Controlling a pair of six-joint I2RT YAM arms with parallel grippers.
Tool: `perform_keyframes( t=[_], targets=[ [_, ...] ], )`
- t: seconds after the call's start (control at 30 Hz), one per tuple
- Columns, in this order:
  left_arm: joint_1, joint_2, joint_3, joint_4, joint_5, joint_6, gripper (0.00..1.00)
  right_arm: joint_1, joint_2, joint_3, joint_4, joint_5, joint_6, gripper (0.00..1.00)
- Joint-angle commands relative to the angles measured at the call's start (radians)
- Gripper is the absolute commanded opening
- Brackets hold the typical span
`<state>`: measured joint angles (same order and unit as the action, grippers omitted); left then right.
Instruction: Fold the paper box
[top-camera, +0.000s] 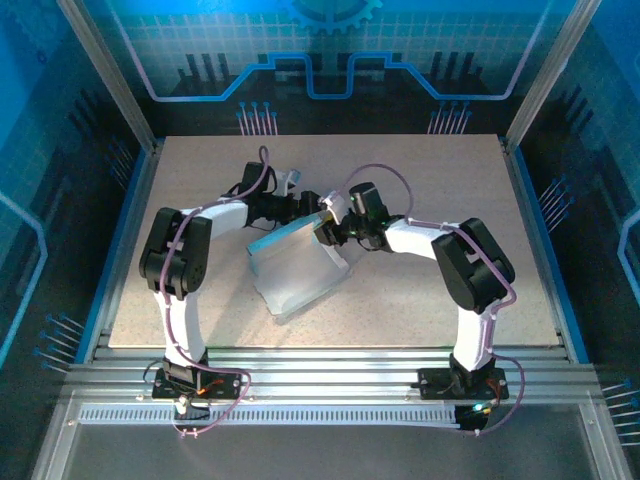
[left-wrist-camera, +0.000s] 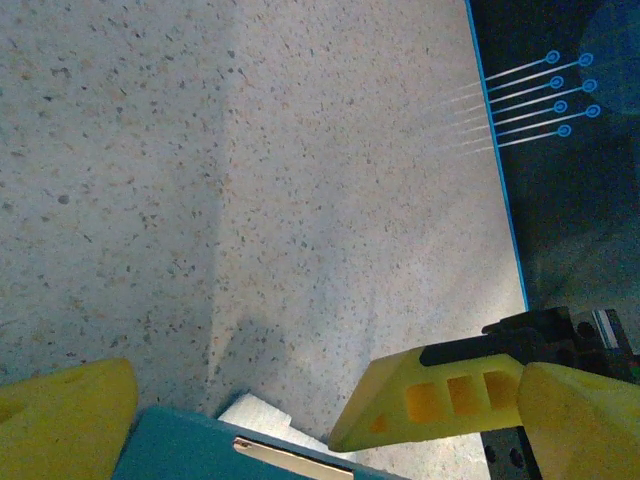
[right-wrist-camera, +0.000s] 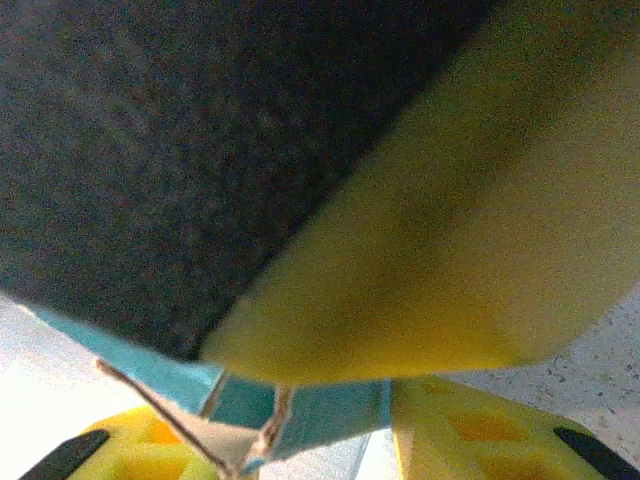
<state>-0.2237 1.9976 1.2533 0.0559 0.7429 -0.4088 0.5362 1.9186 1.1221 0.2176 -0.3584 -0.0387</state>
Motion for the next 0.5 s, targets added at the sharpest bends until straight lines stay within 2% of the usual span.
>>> perform_keyframes(
  t=[0.0,0.47],
  targets=[
    [0.012,0.029,0.030,-0.060,0.059,0.041,0.98,0.014,0.022,0.047,0.019,0.062,-0.005,0.35],
    [0.015,0.030,0.057,-0.111,0.054,0.059,0.98,0.071,0.041,0.085,-0.038,0.269,0.006,0.21]
  ],
)
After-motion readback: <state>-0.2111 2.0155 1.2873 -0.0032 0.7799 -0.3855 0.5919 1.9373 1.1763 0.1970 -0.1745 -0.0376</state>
